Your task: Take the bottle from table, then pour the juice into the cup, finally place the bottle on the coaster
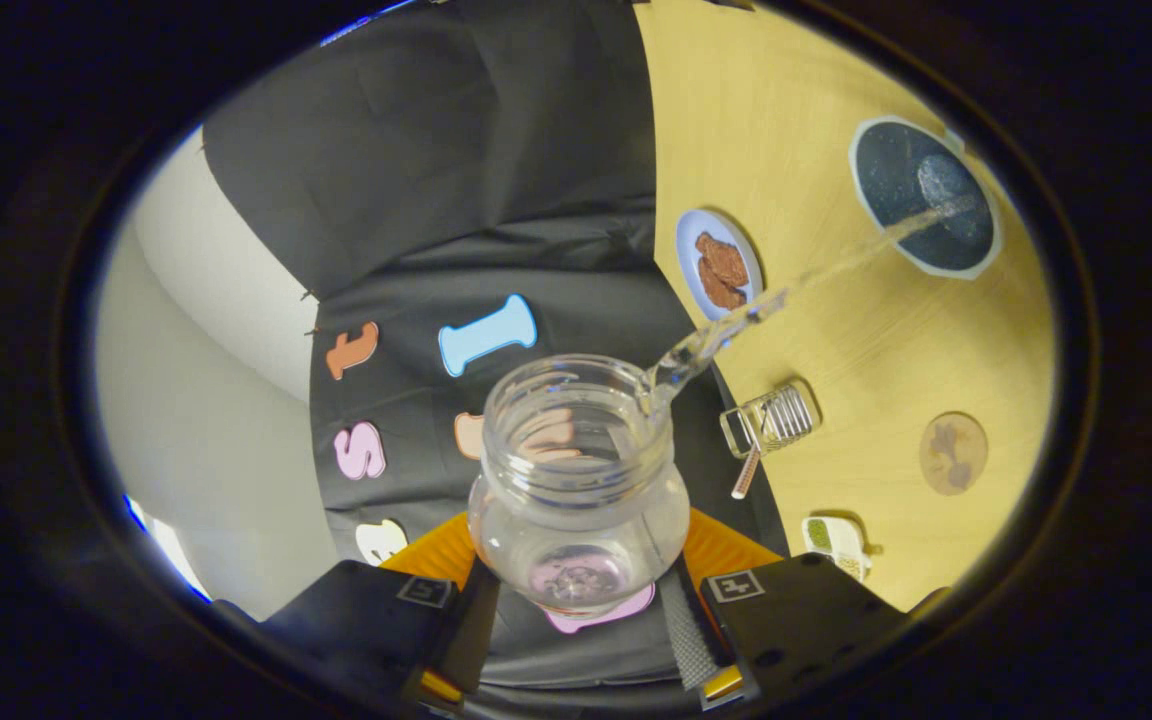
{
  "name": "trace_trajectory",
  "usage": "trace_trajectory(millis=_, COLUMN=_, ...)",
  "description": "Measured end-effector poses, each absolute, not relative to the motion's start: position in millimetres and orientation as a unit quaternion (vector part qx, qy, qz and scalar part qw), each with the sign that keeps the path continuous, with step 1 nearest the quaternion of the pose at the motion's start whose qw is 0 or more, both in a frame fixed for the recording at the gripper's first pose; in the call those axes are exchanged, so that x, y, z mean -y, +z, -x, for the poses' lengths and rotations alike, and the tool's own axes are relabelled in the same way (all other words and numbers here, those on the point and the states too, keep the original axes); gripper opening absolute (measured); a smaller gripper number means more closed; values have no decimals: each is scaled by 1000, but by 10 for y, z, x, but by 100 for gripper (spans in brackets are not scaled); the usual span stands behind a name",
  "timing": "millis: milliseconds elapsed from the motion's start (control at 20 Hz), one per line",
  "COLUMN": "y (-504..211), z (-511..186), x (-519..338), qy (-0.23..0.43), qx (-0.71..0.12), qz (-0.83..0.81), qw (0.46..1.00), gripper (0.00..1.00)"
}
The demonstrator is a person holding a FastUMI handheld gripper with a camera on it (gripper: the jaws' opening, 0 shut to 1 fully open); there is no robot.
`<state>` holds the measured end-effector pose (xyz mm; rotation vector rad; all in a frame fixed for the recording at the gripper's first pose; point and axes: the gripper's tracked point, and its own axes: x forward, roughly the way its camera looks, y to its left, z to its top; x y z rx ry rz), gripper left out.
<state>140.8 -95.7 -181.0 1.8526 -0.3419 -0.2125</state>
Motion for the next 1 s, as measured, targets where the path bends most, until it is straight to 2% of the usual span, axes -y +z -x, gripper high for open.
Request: trace_trajectory(millis=1000, y=-1571, z=-1402, x=1210, qy=-92, qx=197, qz=-821, qw=528, gripper=77)
